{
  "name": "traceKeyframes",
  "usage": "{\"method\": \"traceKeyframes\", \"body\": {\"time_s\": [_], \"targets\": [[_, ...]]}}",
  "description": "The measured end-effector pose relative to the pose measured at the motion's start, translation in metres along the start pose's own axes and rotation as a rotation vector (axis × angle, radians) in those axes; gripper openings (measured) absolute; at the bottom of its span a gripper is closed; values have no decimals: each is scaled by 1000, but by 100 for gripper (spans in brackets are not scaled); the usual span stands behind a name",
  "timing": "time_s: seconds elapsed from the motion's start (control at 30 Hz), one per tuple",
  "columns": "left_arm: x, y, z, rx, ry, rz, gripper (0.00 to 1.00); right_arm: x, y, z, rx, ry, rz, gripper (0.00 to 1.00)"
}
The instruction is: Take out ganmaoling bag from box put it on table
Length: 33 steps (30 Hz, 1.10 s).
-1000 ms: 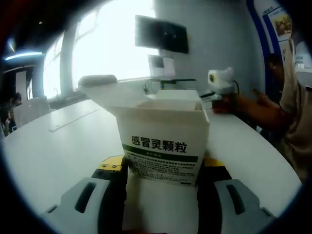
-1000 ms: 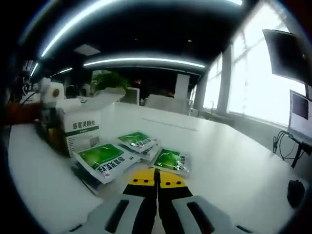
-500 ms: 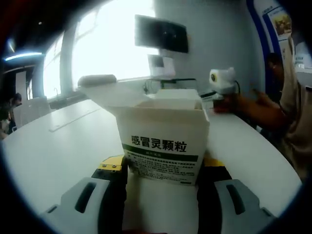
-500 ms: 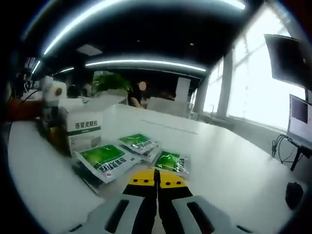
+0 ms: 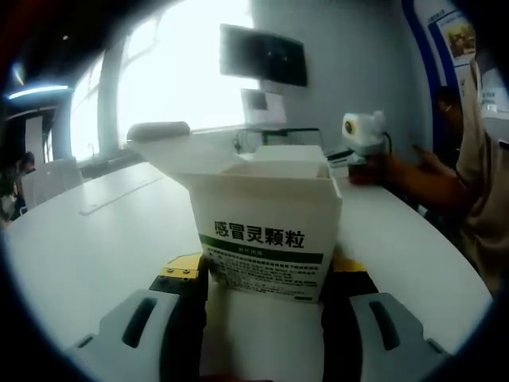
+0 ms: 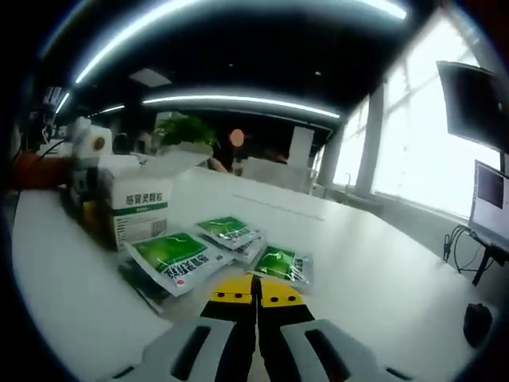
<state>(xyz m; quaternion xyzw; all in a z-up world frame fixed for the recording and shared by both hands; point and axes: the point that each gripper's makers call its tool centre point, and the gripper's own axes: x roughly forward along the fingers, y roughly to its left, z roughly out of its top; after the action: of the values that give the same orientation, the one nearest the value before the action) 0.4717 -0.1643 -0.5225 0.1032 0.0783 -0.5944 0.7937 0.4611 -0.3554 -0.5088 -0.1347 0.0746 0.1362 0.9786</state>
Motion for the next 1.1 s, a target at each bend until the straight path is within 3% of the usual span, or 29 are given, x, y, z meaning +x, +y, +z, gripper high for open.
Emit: {"method": "traceKeyframes", "body": {"time_s": [0.97, 1.1], "targets": [[0, 0, 0, 1, 0, -1, 49, -2, 4, 2, -34, -2, 4, 0], [0, 0, 0, 1, -1, -1, 49, -3, 3, 12, -25, -22, 4, 0]]}}
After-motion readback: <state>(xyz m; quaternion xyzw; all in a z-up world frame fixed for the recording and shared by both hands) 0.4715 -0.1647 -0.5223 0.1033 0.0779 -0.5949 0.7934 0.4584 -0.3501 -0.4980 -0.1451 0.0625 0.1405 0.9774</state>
